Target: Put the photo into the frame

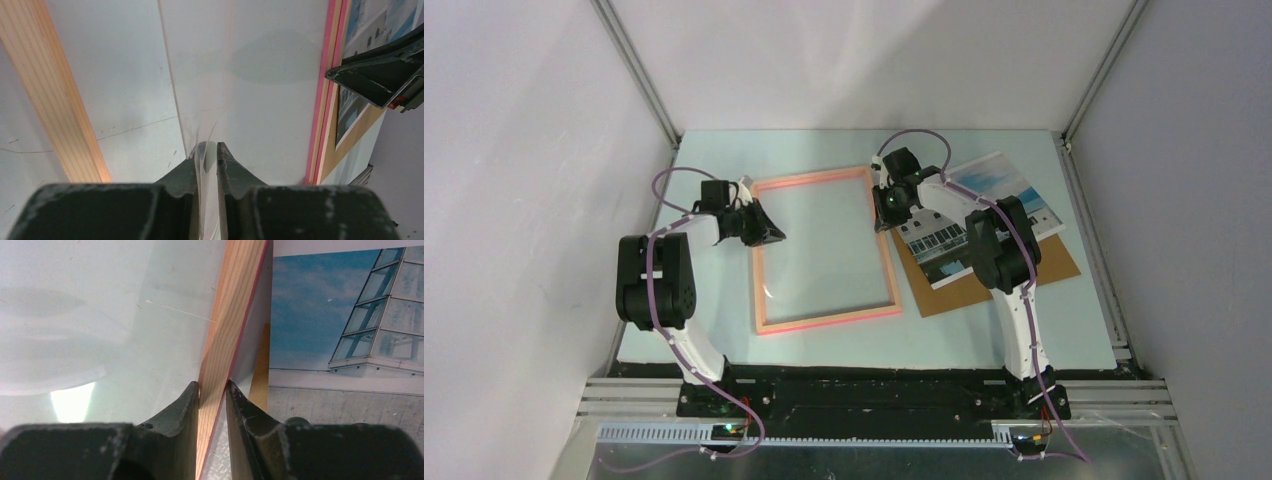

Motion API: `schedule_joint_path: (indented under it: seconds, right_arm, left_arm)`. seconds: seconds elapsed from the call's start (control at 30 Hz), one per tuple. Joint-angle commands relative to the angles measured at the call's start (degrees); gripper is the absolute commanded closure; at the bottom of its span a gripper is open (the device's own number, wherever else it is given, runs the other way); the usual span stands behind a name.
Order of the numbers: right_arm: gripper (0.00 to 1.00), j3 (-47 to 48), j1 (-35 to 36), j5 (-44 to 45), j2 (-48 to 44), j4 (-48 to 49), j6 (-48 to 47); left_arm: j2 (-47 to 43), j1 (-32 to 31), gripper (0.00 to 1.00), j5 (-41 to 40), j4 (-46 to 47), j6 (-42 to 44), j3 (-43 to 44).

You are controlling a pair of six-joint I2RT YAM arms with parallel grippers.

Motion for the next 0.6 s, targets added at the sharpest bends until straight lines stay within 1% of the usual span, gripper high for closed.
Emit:
schedule_joint_path:
  seconds: [0.0,0.27,0.57]
  right_arm:
    - [0.8,1.0,0.8,0.8,0.5,0.4,-1.7]
    - [0.8,0.9,1.1,0.4,0.3,0.5,-1.8]
    - [0.8,0.9,1.3,0.5,0.0,0.4,-2.1]
  left_arm:
    - [-1.3,-1.2,0.81,-0.6,-1.2,0.7,-0.6]
    - [-0.8,-1.2,0.64,-1.2,-2.1,1.4,0.0]
    - [-0.6,-1.3,0.52,-1.9,-3.1,2.3,0.8]
